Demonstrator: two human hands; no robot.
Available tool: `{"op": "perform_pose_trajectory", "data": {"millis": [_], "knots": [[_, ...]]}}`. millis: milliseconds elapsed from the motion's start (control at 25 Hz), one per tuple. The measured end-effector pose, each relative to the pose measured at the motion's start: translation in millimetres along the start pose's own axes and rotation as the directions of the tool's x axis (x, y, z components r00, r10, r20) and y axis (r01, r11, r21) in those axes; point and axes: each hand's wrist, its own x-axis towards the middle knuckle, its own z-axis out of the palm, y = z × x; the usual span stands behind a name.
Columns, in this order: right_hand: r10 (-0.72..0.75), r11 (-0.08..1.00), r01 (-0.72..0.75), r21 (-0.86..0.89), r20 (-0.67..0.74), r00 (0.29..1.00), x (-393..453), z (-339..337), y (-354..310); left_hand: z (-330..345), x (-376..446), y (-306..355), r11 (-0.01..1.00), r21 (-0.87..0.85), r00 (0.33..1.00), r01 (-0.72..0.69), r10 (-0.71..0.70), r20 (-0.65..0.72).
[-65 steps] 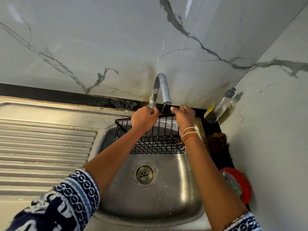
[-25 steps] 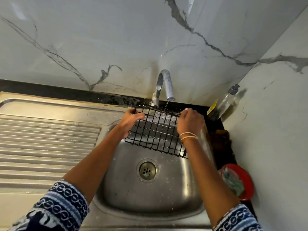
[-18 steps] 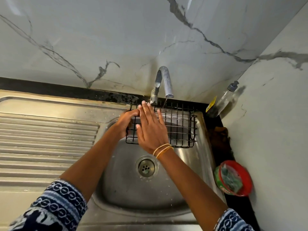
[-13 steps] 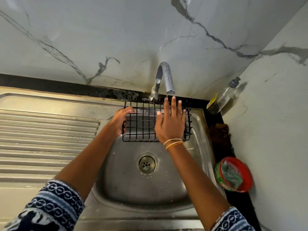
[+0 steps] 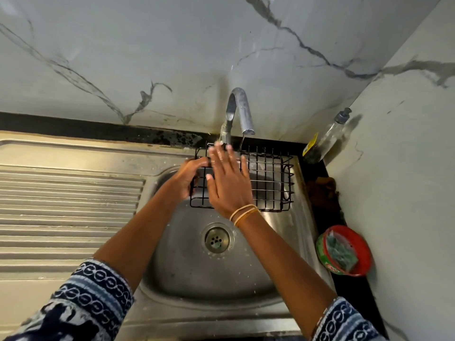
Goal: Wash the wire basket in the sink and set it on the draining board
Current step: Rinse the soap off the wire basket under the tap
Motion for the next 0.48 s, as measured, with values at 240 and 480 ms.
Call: {"op": "perform_pose_trajectory", "data": {"millis": [240,480], "knots": [[0.567,0.821,-0.559,0.116,-0.054,0.822,5.5,-16.3,85.7,-28.0,10.6,-6.6,0.998,0.023,0.998,0.067,-0.066,-0.020],[0.793,0.284,-0.755,0.591,0.298,0.532,24.6,-35.9,97.4,-20.4,11.6,1.1,0.996,0.087,0.999,0.020,-0.016,-0.049]]}}
